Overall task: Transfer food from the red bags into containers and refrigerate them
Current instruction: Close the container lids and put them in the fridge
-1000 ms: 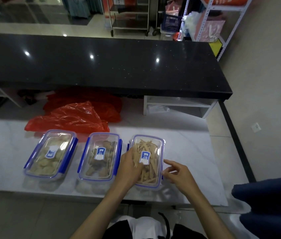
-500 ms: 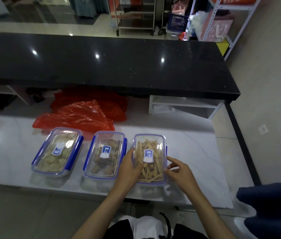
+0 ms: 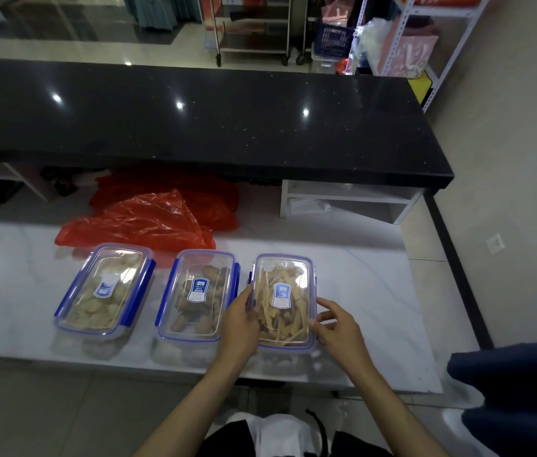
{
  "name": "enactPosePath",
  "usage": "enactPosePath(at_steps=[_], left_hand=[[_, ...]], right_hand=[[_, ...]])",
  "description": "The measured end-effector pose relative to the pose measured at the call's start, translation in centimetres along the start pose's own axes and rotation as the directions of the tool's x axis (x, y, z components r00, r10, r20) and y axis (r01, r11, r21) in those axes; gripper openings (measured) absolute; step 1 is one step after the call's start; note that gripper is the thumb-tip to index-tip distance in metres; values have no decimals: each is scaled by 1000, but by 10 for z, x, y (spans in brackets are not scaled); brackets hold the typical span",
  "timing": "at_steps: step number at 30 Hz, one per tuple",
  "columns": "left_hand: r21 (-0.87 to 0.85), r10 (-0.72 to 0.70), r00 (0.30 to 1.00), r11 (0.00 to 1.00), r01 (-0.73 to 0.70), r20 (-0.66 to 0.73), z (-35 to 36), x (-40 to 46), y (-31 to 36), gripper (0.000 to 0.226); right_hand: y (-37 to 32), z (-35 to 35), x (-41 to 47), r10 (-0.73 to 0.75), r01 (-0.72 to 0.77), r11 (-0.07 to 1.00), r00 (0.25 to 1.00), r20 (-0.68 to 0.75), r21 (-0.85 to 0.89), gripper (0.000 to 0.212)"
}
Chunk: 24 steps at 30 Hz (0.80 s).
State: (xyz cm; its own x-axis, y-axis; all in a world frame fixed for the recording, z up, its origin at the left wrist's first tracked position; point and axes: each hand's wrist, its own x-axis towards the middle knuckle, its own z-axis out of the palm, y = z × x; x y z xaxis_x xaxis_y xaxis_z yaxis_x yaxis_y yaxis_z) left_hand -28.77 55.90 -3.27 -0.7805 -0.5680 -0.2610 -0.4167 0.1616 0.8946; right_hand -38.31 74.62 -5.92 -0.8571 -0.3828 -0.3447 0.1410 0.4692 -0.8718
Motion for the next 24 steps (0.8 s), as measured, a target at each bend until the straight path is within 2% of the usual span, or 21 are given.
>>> enactPosePath(at_steps=[3,6,9,15,17,19,22,24], left_hand=[[-33,-36,999,999,35,-34,1,1,-3,37],[-29,0,998,1000,-1,-56,0,-4,-2,41],[-46,-42,997,998,39,-62,1,-1,-11,33],[149,-39,999,988,38,1,3,15,-8,18],[124,-89,996,988,88,6,4,27,1,16],[72,-140,990,988,139,6,6,36,12,16],[1,-164,986,987,164,-25,10,43,17,4],[-6,-186,982,982,186,-3,9,43,14,6]], right_hand=[[-1,2,-3,6,-6,1000,1000,-8,3,44],[-7,0,-4,21,-21,1000,1000,-1,8,40],[-7,-3,-6,67,-68,997,997,30,26,39],[3,-14,-4,109,-110,993,994,26,36,49],[-1,-15,1,87,-88,996,996,37,33,53],[-6,-14,8,78,-78,996,997,7,39,46],[-9,-13,13,63,-58,996,994,-87,67,34],[-9,-12,14,50,-43,997,990,-134,57,26]])
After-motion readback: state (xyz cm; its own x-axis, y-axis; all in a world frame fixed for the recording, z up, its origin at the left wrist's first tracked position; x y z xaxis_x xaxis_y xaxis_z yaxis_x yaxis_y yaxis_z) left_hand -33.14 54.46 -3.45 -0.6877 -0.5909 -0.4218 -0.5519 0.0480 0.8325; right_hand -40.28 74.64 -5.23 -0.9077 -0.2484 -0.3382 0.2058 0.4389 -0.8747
